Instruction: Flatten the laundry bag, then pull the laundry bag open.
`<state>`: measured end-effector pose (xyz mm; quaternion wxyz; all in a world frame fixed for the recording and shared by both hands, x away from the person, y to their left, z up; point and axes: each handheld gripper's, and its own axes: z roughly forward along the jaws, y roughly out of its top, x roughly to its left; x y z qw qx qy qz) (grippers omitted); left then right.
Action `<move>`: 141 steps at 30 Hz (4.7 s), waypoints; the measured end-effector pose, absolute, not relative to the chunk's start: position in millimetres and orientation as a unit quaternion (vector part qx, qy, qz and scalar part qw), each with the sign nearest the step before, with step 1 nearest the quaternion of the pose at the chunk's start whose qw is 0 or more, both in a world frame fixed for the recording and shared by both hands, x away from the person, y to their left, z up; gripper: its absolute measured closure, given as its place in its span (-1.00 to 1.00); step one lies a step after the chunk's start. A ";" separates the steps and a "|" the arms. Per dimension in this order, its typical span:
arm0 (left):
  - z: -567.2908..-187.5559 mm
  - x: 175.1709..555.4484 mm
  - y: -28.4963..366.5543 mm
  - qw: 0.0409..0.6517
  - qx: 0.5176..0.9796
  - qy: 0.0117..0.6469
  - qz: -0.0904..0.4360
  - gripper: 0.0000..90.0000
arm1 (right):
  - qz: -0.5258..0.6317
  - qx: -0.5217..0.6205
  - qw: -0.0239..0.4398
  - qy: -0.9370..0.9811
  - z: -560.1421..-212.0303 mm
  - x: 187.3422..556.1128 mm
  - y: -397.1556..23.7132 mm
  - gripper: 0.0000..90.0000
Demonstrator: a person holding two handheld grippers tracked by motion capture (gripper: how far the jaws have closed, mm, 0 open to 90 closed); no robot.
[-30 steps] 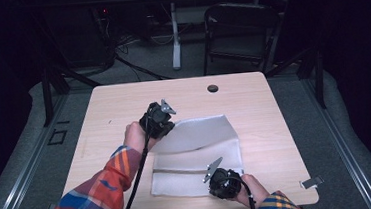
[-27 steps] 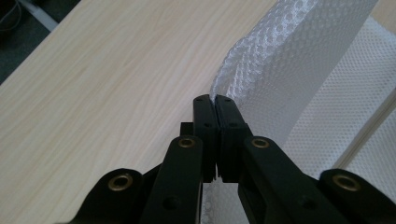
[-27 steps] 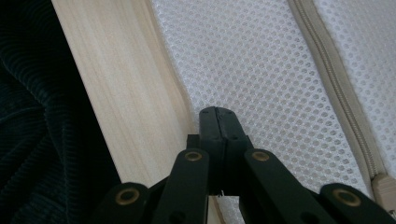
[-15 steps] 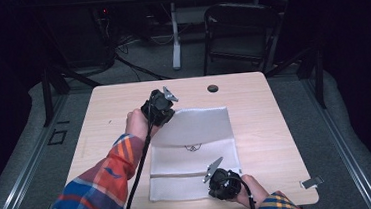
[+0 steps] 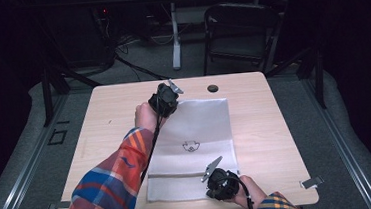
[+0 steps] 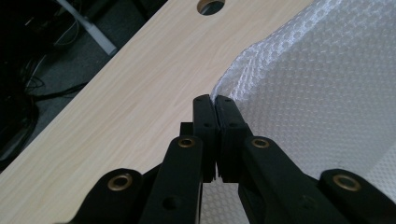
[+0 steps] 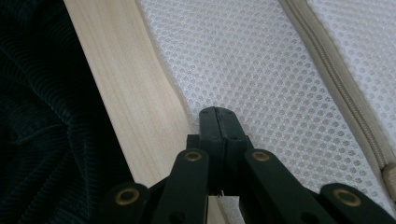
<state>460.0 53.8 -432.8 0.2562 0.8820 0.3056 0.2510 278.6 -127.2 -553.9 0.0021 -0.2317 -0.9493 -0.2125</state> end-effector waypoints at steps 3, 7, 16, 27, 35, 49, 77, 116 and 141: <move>-435.9 465.7 48.9 0.257 0.879 0.310 0.255 0.96 | -0.215 -0.236 0.004 -0.948 -554.4 279.1 -127.1 1.00; -439.7 473.7 42.6 0.253 0.878 0.313 0.257 0.94 | -0.212 -0.236 0.003 -0.948 -554.1 279.8 -127.2 1.00; -434.5 481.9 43.4 0.278 0.862 0.338 0.256 0.15 | -0.220 -0.243 0.005 -0.945 -553.4 280.7 -128.7 0.92; -448.5 457.8 55.6 0.289 0.875 0.332 0.201 -0.54 | -0.291 -0.305 0.001 -0.907 -534.7 290.6 -151.4 -0.24; -459.2 435.2 66.2 0.298 0.882 0.326 0.166 -0.66 | -0.263 -0.309 -0.023 -0.914 -520.2 298.6 -171.4 -0.69; -490.8 389.8 88.0 0.304 0.891 0.319 0.105 -0.75 | -0.256 -0.339 -0.054 -0.904 -516.9 306.6 -193.8 -0.93; -507.6 360.6 81.0 0.305 0.903 0.293 0.072 -0.86 | -0.263 -0.365 -0.061 -0.891 -514.7 312.4 -215.5 -0.97; -539.7 339.6 -16.4 0.342 0.924 0.171 0.007 -0.50 | -0.268 -0.371 -0.045 -0.888 -514.9 315.7 -226.3 0.38; -562.6 343.0 -39.4 0.333 0.934 0.129 -0.027 0.49 | -0.252 -0.380 -0.038 -0.889 -535.0 326.0 -220.9 1.00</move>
